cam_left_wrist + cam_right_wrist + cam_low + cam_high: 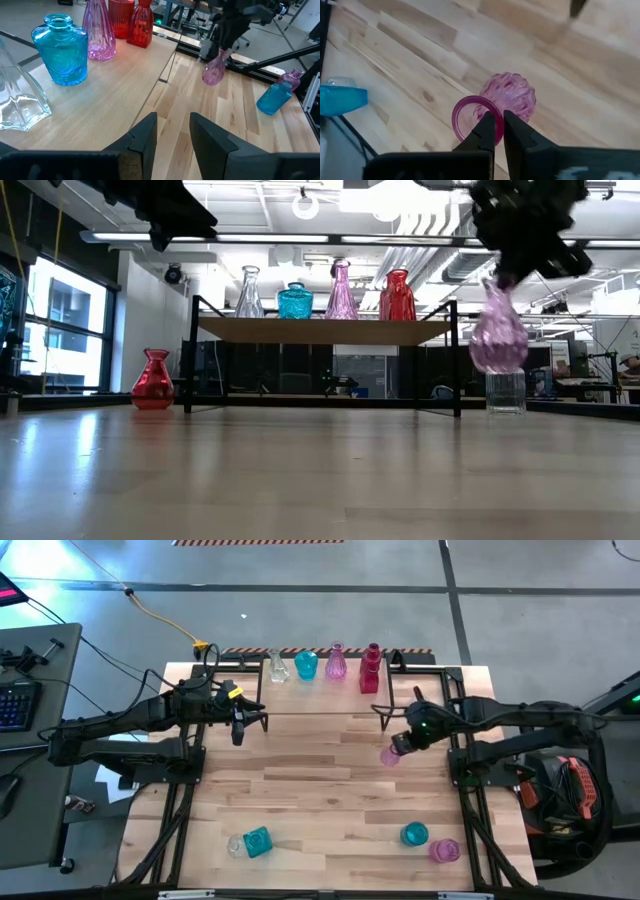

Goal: Sort vases onto shelf
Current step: Put the top purple flower vase on the shelf aligned with the other purple flower vase

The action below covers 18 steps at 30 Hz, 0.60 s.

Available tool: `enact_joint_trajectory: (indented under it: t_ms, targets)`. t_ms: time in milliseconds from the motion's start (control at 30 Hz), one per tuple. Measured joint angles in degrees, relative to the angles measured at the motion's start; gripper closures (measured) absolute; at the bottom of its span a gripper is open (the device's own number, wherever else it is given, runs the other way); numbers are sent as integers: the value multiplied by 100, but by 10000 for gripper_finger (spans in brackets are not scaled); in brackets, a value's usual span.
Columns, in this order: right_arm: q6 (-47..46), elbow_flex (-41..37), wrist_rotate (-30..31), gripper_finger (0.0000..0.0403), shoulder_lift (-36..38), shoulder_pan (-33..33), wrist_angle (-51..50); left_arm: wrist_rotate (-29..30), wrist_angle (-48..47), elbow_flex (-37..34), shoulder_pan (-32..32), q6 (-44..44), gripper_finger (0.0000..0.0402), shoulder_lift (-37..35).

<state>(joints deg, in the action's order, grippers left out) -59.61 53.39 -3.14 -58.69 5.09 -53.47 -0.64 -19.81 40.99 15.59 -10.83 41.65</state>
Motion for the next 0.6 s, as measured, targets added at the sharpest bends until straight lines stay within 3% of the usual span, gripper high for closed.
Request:
enact_joint_trajectory:
  t_ms: [233,600]
  targets:
    - [911,1450,363,403,-1019,46,-511,0,0,0,0,0,296,0]
    - [1579,3181,-45,403,-2149,490,-584,0,0,0,0,0,296,0]
